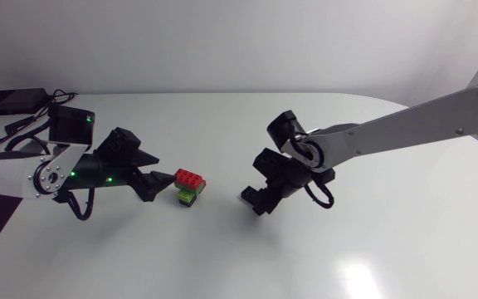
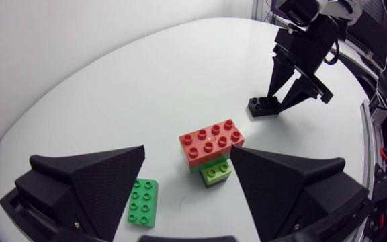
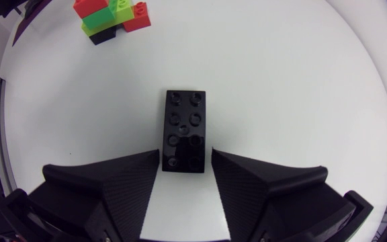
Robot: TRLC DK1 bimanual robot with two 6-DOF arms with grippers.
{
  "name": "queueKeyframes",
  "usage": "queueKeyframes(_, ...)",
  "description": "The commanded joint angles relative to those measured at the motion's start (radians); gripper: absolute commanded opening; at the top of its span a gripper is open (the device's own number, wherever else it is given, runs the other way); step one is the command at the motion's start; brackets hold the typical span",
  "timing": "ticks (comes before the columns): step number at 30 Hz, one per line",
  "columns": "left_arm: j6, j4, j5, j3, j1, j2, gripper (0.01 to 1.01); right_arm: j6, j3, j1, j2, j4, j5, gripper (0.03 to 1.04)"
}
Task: Separate the duplo bricks
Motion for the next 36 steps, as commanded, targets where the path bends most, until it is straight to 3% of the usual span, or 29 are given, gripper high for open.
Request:
queueKeyframes(1,0.021,-0.017,-0.005,0.024,-0.003,-0.030,0.890,-0.020,0.006,0.014,-0.022,-0.032,0.024,0.84)
queueKeyframes(8,0.032,-0.043,-0.011,0.005,0.044,-0.065,0.890,-0.007,0.141,0.096,-0.106,-0.124,0.065,0.84)
queueKeyframes(15,0.052,-0.060,-0.011,-0.012,0.101,-0.061,0.890,0.026,0.328,0.221,-0.025,-0.206,0.065,0.84)
queueKeyframes(24,0.099,-0.081,-0.003,-0.021,0.141,-0.038,0.902,0.035,0.498,0.271,0.133,-0.232,0.056,0.83)
queueKeyframes(36,0.125,-0.076,0.007,-0.018,0.143,-0.002,0.903,0.043,0.639,0.297,0.265,-0.267,0.042,0.78)
